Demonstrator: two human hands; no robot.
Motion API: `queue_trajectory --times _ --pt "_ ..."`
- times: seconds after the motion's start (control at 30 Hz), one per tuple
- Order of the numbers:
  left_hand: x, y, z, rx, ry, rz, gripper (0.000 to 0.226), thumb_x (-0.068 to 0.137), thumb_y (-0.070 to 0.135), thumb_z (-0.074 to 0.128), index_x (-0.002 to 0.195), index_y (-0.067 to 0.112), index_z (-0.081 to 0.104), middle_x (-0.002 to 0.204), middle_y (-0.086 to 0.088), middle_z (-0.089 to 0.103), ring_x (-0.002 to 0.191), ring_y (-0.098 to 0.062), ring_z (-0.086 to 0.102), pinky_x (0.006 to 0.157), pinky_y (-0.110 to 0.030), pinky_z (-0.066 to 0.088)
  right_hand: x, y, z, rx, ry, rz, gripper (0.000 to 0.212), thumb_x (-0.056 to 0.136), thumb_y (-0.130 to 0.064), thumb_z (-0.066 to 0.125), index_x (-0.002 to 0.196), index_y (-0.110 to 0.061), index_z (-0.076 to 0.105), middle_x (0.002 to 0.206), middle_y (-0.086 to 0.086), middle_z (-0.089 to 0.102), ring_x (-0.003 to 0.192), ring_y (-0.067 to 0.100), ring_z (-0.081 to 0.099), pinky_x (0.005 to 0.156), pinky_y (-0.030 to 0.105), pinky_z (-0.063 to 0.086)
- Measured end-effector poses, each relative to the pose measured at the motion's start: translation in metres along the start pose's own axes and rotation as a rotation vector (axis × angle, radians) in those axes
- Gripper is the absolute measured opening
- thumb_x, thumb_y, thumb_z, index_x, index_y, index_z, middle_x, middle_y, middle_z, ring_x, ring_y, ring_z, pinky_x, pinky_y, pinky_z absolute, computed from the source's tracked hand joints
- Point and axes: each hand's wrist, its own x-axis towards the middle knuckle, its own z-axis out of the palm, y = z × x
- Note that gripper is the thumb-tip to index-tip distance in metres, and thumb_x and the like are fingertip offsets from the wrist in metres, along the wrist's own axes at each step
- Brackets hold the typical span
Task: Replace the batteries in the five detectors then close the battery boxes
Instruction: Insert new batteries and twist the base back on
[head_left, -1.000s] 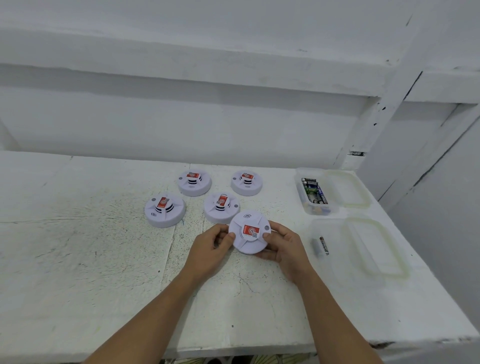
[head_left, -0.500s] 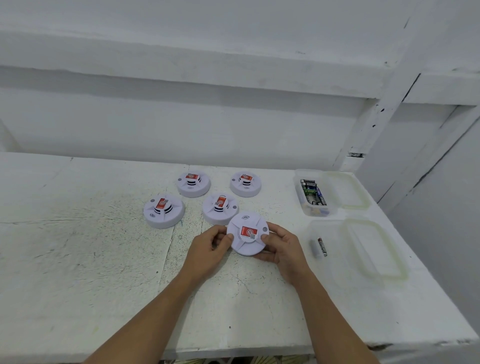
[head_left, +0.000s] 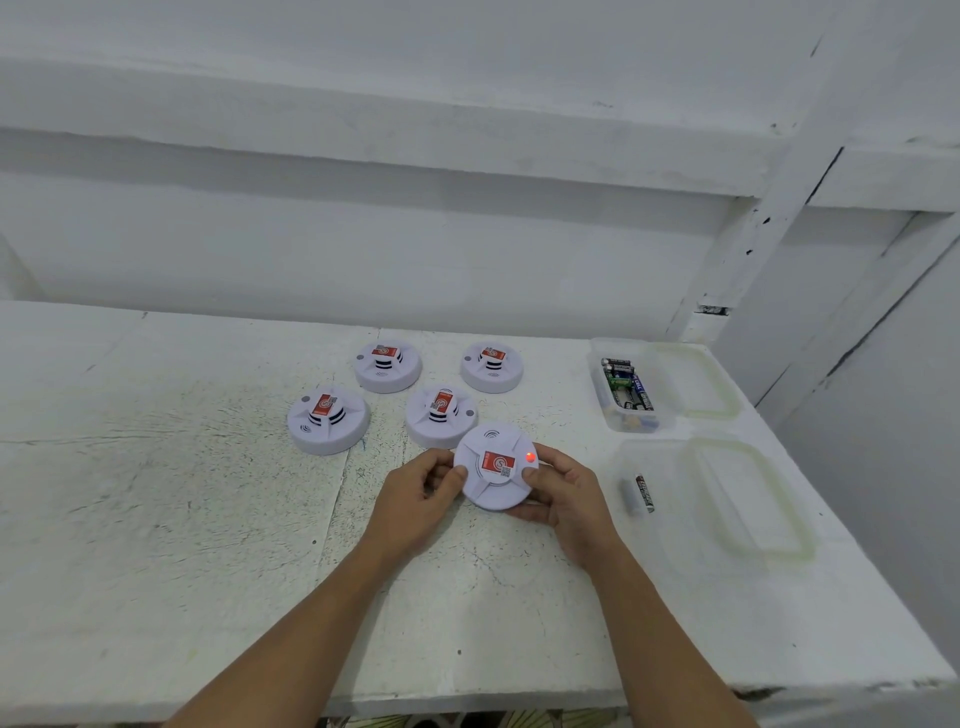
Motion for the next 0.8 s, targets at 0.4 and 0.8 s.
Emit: queue_trajectory --times 0.4,0.8 --pt "0.0011 -0.0017 -0.0007 -0.013 -0.012 0.005 0.012 0.092 0.030 0.059 0.099 0.026 0.068 0.084 0.007 0.070 0.078 -0.006 0.065 0.069 -0.018 0.051 0.0005 0.0003 0.0005 -0.009 0.021 0.006 0.031 0.091 -0.004 0.055 0.119 -0.013 0.063 0.104 0.014 0.072 0.094 0.034 0.070 0.076 0.045 0.058" --pt "0.0011 0.0002 -0.0020 0.015 -0.026 0.014 0.011 0.092 0.030 0.059 0.099 0.026 0.067 0.083 0.011 0.070 0.077 -0.003 0.063 0.066 -0.012 0.048 -0.0008 -0.0003 0.0014 -0.022 0.032 -0.007 0.029 0.091 -0.004 0.055 0.116 -0.016 0.065 0.102 0.011 0.073 0.091 0.032 0.071 0.073 0.042 0.058"
